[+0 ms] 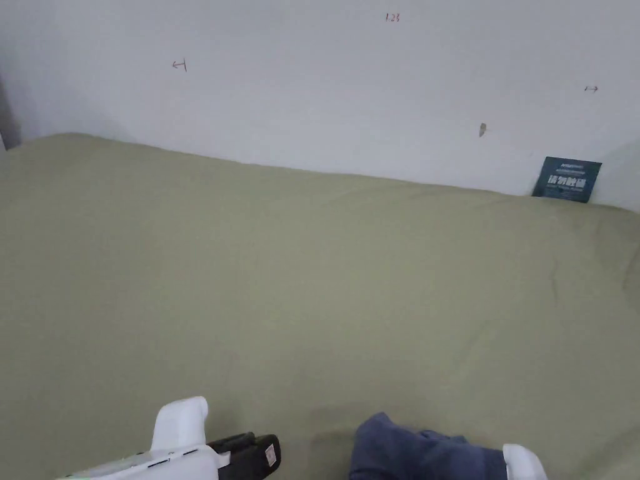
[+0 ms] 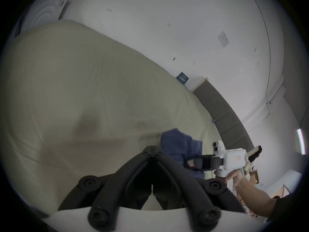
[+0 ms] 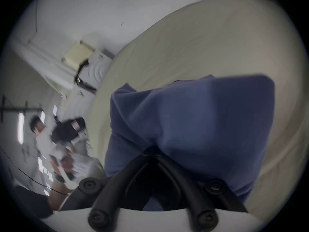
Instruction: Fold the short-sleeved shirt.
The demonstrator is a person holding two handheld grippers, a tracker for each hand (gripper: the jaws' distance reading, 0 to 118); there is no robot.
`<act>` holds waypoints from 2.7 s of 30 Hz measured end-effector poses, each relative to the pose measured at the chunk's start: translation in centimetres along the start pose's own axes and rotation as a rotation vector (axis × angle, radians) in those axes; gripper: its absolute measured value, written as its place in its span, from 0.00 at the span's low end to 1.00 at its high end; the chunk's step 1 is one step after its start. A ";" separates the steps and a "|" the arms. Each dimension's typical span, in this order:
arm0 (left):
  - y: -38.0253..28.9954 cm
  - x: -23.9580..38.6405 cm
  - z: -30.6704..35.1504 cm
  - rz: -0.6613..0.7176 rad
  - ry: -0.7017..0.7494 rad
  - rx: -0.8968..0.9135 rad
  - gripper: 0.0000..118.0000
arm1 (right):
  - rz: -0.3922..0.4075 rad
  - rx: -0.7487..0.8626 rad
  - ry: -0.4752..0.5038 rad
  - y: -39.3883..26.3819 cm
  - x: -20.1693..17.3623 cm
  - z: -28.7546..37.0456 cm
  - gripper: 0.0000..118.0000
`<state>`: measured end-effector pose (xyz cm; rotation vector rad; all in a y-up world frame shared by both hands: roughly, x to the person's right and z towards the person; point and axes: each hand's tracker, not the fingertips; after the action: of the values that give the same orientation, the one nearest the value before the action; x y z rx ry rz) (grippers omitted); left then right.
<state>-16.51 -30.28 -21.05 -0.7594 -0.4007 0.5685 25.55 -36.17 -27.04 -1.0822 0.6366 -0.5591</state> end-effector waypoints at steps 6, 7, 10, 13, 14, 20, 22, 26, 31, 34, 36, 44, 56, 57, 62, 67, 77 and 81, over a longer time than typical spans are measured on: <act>-0.2 0.0 -4.1 0.061 -0.232 -0.215 0.00 | -0.045 0.017 0.044 -0.3 1.0 0.7 0.01; -0.1 0.3 -4.8 0.054 -0.236 -0.231 0.05 | -0.035 0.016 0.038 -0.3 0.8 0.7 0.01; -0.2 1.1 -6.9 0.082 -0.172 -0.278 0.57 | -0.019 0.014 0.029 -0.2 0.6 0.7 0.01; -0.9 1.0 -8.9 0.166 -0.245 -0.335 0.87 | -0.012 0.017 0.035 -0.3 0.8 0.9 0.01; -1.3 1.0 -9.6 0.202 -0.261 -0.337 0.87 | -0.016 0.018 0.040 -0.3 1.0 0.9 0.01; -3.1 1.8 -12.7 0.343 -0.346 -0.323 0.86 | -0.035 0.040 0.063 -0.8 1.3 1.1 0.01; -3.2 2.0 -12.9 0.377 -0.320 -0.327 0.58 | -0.042 0.045 0.064 -0.8 1.3 1.2 0.01; -3.9 1.0 -12.2 0.373 -0.242 -0.333 0.18 | -0.033 0.065 0.036 -1.0 1.2 1.7 0.01; -3.2 0.7 -11.9 0.385 -0.262 -0.339 0.18 | 0.013 0.069 -0.017 -0.9 -0.1 2.3 0.01; -0.7 0.8 -10.8 0.324 -0.281 -0.364 0.18 | 0.036 0.093 -0.046 -0.8 -1.5 3.1 0.01; 1.9 -0.4 -9.0 0.281 -0.271 -0.357 0.18 | 0.063 0.109 -0.068 -0.6 -2.7 3.4 0.01; 14.4 -14.0 2.0 0.211 -0.078 -0.240 0.18 | 0.112 0.150 -0.055 0.0 -8.4 0.3 0.01; 24.4 -37.6 20.7 0.238 0.312 -0.225 0.18 | 0.254 0.081 0.028 -1.0 -18.9 -7.6 0.01; 24.4 -38.7 21.6 0.243 0.358 -0.214 0.18 | 0.265 0.077 0.028 -1.2 -19.4 -7.8 0.01; 21.3 -41.2 22.3 0.411 0.409 -0.206 0.39 | 0.273 0.055 0.021 -2.5 -20.4 -8.1 0.01; 21.8 -36.7 25.0 0.316 0.505 -0.130 0.56 | 0.295 0.056 -0.045 -2.9 -20.8 -6.4 0.02; 19.4 -14.5 28.5 -0.132 0.698 0.378 0.47 | 0.419 0.319 -0.181 -1.6 -22.1 0.7 0.02; 15.6 -6.2 22.2 -0.225 0.638 0.384 0.03 | 0.426 0.420 -0.430 -0.6 -22.2 2.8 0.02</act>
<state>-38.27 -13.18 -18.67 -0.4794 0.2120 0.1600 12.09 -19.29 -21.16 -0.6128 0.3324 -0.0720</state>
